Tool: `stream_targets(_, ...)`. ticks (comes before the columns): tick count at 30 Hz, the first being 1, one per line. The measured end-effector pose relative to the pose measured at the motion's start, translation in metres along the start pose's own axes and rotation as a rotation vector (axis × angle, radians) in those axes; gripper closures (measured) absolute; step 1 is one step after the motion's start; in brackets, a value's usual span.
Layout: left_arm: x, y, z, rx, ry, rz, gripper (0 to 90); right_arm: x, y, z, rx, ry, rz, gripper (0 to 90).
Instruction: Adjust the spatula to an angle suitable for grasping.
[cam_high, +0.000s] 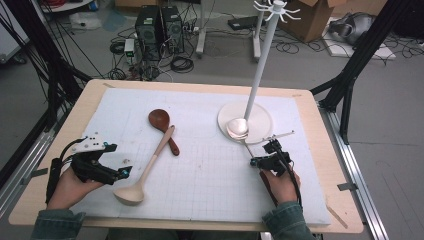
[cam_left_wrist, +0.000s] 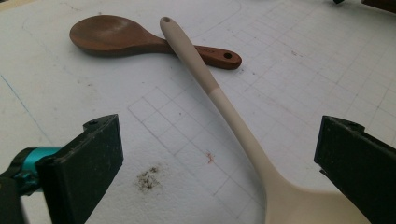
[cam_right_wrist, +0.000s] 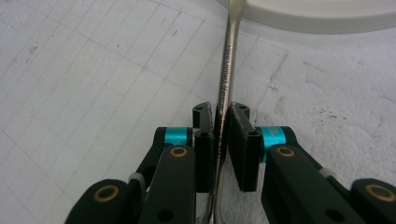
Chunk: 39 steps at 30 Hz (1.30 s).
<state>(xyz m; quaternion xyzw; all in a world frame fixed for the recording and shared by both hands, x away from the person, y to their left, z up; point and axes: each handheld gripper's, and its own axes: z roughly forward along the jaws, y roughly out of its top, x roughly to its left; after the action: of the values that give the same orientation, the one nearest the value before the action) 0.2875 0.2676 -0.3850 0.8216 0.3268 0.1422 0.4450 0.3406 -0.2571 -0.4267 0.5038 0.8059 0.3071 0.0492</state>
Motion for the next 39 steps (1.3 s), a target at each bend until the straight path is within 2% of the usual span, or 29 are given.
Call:
stream_targets(6, 0.0, 0.0, 0.0, 0.001, 0.0, -0.001, 1.7, -0.001, 0.0, -0.002, 0.002, -0.011, -0.013, 84.3)
stream_targets(8, 0.0, 0.0, 0.0, 0.0, -0.001, 0.003, 1.8, -0.001, 0.001, -0.003, -0.004, -0.018, -0.044, 84.4)
stream_targets(11, 0.0, 0.001, -0.001, -0.003, 0.0, 0.0, 1.7, 0.0, 0.001, -0.003, -0.005, -0.028, -0.066, 84.6)
stream_targets(14, 0.0, 0.0, -0.001, -0.001, 0.002, 0.001, 1.8, 0.001, 0.001, -0.004, -0.005, -0.01, -0.082, 84.7)
stream_targets(20, 0.001, 0.0, -0.001, 0.0, 0.002, 0.001, 1.8, 0.01, 0.005, -0.007, -0.021, 0.014, -0.156, 84.7)
stream_targets(25, 0.0, 0.001, -0.002, -0.004, 0.002, 0.002, 1.7, 0.022, 0.012, -0.013, -0.047, 0.063, -0.22, 84.7)
stream_targets(27, 0.0, 0.001, -0.002, -0.009, 0.002, 0.001, 1.7, 0.027, 0.015, -0.015, -0.056, 0.086, -0.26, 84.7)
stream_targets(29, 0.0, 0.002, -0.002, -0.009, -0.001, 0.007, 1.7, 0.032, 0.017, -0.016, -0.059, 0.123, -0.287, 84.7)
stream_targets(32, -0.001, 0.002, -0.002, -0.01, -0.001, 0.005, 1.8, 0.039, 0.018, -0.016, -0.06, 0.174, -0.327, 84.7)
stream_targets(39, -0.001, 0.002, -0.002, -0.01, -0.003, 0.009, 1.8, 0.05, 0.019, -0.01, -0.037, 0.258, -0.413, 84.7)
